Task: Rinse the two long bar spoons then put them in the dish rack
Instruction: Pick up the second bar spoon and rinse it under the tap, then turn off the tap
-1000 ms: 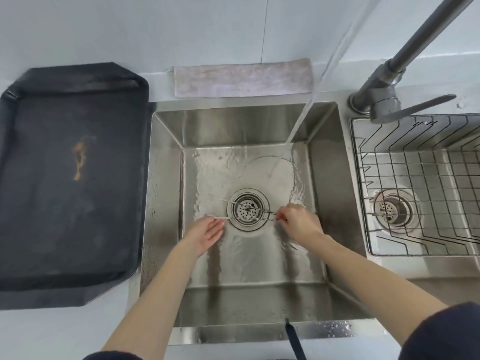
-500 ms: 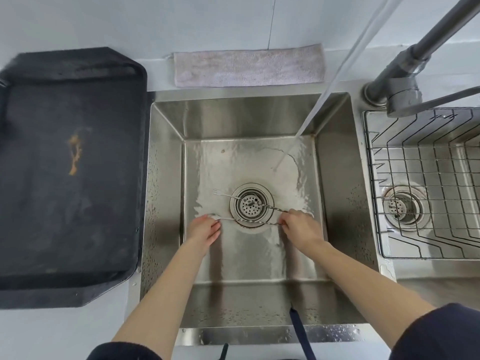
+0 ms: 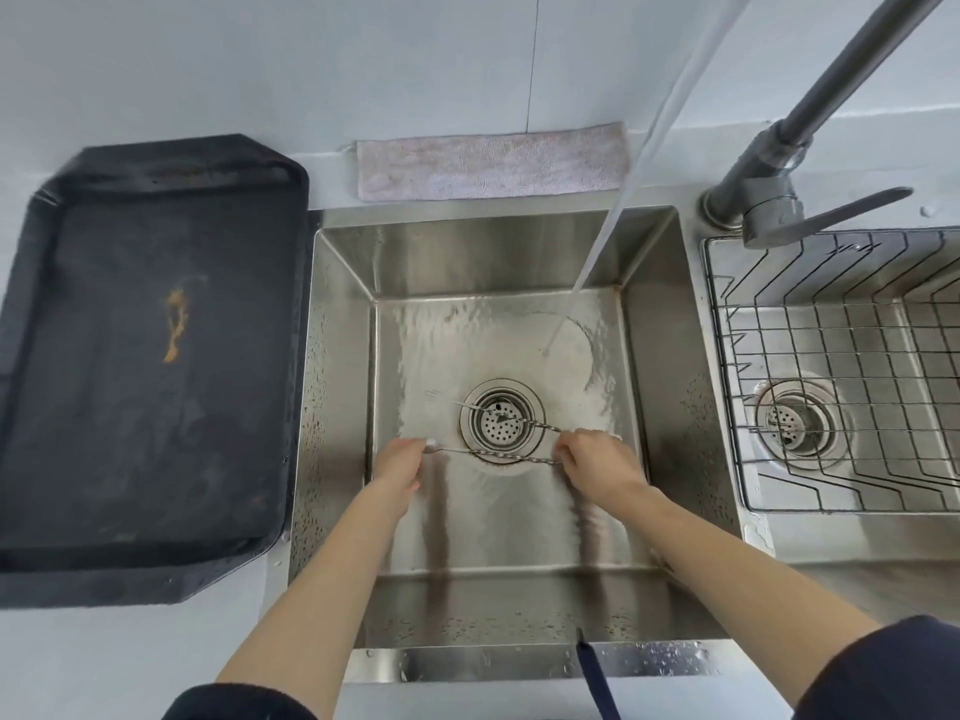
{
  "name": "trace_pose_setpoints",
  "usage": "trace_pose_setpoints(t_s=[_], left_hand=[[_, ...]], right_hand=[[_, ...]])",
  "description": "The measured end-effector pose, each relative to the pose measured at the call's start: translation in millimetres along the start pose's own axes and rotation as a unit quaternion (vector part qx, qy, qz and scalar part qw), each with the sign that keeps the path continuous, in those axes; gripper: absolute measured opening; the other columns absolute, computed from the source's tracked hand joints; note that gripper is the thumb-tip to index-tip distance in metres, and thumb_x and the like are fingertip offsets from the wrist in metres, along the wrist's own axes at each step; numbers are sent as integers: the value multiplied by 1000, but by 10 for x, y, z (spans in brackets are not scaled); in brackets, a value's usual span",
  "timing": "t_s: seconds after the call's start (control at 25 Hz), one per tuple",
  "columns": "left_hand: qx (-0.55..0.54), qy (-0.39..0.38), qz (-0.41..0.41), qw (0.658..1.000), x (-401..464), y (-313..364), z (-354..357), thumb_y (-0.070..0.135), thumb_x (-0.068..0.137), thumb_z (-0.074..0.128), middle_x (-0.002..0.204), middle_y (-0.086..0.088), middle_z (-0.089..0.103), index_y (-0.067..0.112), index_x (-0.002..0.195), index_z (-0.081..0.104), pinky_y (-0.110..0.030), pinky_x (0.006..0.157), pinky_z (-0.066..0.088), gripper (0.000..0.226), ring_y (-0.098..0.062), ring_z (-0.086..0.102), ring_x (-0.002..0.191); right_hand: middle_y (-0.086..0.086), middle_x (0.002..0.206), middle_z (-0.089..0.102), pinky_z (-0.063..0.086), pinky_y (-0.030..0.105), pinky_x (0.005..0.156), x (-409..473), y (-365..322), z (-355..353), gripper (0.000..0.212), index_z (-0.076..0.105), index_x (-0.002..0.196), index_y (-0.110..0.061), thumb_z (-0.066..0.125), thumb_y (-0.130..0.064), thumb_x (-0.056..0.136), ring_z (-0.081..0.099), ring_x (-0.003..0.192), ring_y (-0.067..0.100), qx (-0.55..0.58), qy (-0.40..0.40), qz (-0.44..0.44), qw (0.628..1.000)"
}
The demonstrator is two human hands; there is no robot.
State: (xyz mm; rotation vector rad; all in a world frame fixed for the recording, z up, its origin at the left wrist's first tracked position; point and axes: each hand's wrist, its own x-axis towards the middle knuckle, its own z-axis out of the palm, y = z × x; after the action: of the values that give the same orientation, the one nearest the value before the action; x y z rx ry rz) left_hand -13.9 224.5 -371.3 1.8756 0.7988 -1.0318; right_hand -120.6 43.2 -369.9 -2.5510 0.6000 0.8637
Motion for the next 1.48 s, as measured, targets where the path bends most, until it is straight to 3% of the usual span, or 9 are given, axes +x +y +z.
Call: trace_pose_setpoints(t_s=[0.16, 0.24, 0.32, 0.64, 0.92, 1.08, 1.24, 1.48], left_hand=[[149, 2, 70, 986, -121, 17, -65, 15, 89, 48, 112, -16, 55, 12, 81, 58, -27, 84, 34, 13, -23, 45, 97], [233, 10, 125, 964, -220, 34, -74, 18, 90, 48, 132, -15, 54, 9, 114, 59, -29, 97, 37, 28, -27, 49, 117], [304, 24, 184, 935, -351, 76, -72, 17, 91, 47, 139, -12, 50, 7, 130, 50, -30, 106, 34, 41, -27, 45, 129], [461, 75, 367, 804, -1109, 463, 164, 22, 92, 44, 142, -7, 49, 15, 134, 46, -30, 103, 36, 43, -26, 45, 130], [429, 55, 533, 727, -1851, 910, 555, 26, 92, 48, 134, -2, 57, 15, 127, 54, -33, 105, 39, 37, -18, 52, 123], [398, 57, 586, 703, -2214, 1258, 808, 27, 92, 48, 130, -4, 60, 13, 126, 55, -32, 102, 41, 38, -19, 54, 121], [366, 71, 640, 672, -2570, 1695, 1146, 27, 91, 48, 128, -4, 61, 12, 123, 57, -34, 101, 43, 36, -20, 54, 120], [292, 69, 633, 714, -2717, 2196, 1539, 35, 89, 53, 123, -2, 63, 14, 123, 55, -32, 94, 45, 40, -20, 59, 110]], right_hand=[[12, 124, 61, 48, 39, 91, -103, 11, -103, 38, 48, 129, -17, 43, -16, 91, 58, 112, 33, 2, 26, -12, 1000], [12, 127, 59, 46, 39, 94, -166, 35, -175, 41, 46, 131, -16, 43, -19, 90, 56, 115, 32, -5, 38, -23, 999], [11, 129, 57, 44, 39, 97, -232, 57, -264, 44, 44, 134, -17, 44, -20, 91, 54, 117, 31, -4, 52, -29, 998], [8, 138, 52, 34, 38, 107, -630, 191, -689, 41, 45, 134, -16, 45, -20, 93, 47, 126, 27, 70, 166, -63, 982], [9, 123, 62, 46, 39, 96, -851, 504, -1143, 34, 56, 123, -13, 49, -20, 91, 57, 113, 29, 163, 291, -72, 940], [8, 123, 64, 47, 43, 96, -913, 749, -1497, 28, 60, 118, -12, 49, -19, 92, 58, 112, 29, 235, 352, -62, 904], [9, 116, 60, 49, 38, 84, -853, 985, -1902, 26, 60, 114, -12, 49, -19, 92, 60, 104, 28, 274, 408, -46, 870], [10, 118, 53, 50, 38, 83, -618, 1275, -2192, 24, 62, 111, -9, 54, -15, 90, 59, 101, 27, 258, 412, -58, 872]])
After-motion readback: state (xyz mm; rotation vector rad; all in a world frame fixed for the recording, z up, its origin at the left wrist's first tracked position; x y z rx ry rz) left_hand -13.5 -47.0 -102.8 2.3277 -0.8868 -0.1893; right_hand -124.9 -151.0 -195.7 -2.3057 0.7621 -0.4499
